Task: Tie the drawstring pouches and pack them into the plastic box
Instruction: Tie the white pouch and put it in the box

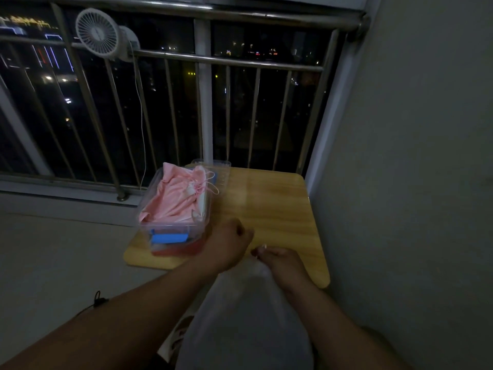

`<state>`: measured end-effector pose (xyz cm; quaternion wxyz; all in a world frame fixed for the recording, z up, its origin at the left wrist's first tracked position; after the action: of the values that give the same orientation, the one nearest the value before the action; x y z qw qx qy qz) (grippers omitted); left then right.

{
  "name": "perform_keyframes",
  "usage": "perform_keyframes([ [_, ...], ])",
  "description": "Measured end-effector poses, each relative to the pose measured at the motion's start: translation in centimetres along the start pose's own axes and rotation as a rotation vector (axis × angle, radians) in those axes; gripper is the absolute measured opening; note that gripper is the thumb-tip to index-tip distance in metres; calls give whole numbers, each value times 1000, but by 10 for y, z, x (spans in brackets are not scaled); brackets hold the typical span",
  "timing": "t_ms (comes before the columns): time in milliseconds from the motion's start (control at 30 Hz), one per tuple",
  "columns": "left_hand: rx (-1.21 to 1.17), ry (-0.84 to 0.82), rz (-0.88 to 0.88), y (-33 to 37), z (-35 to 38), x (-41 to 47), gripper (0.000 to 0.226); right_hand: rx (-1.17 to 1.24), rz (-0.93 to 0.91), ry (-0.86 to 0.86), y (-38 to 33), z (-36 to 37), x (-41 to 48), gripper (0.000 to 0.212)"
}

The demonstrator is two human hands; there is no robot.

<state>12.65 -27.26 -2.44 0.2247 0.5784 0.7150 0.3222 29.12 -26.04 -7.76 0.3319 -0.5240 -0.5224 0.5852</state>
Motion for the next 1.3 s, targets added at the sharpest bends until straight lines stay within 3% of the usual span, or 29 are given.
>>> perform_keyframes([
  [67, -10, -186, 15, -8, 27, -19, 24, 34, 17, 29, 2, -2, 6, 18],
  [100, -39, -201, 13, -11, 32, -25, 21, 64, 33, 25, 4, 0, 8, 16],
  [300, -200, -185, -11, -16, 37, -24, 36, 145, 51, 16, 1, 3, 5, 18],
  [433, -354, -159, -45, -14, 36, -23, 18, 202, 28, -52, -6, 4, -4, 15],
  [567, -432, -116, -105, -18, 38, -26, 23, 145, -6, -43, -2, 1, -9, 21],
  [733, -626, -49, -178, -30, 42, -36, 19, 327, 101, 3, 11, -4, -6, 20],
  [833, -670, -3, -202, -32, 38, -41, 14, 254, 89, 15, 5, -5, -6, 27],
  [1033, -520, -105, 62, -6, 12, -23, 18, -189, -64, -141, -26, 8, -16, 29],
  [1200, -370, -237, 120, 19, 1, -13, 13, -110, -31, -346, -33, 21, -20, 26],
  [1300, -321, -306, 119, 22, 1, -13, 15, -93, -14, -354, -29, 20, -22, 25],
])
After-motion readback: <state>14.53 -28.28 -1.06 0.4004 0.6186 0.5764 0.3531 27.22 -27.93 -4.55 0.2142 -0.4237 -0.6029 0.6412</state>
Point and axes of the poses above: each hand's wrist, its own x-axis towards the middle knuckle, its own z-axis out of the palm, y = z × x, the point moved 7 cm from there along x, towards the middle knuckle, and after that the axes turned 2 degrees about z, right-handed, at the moved point
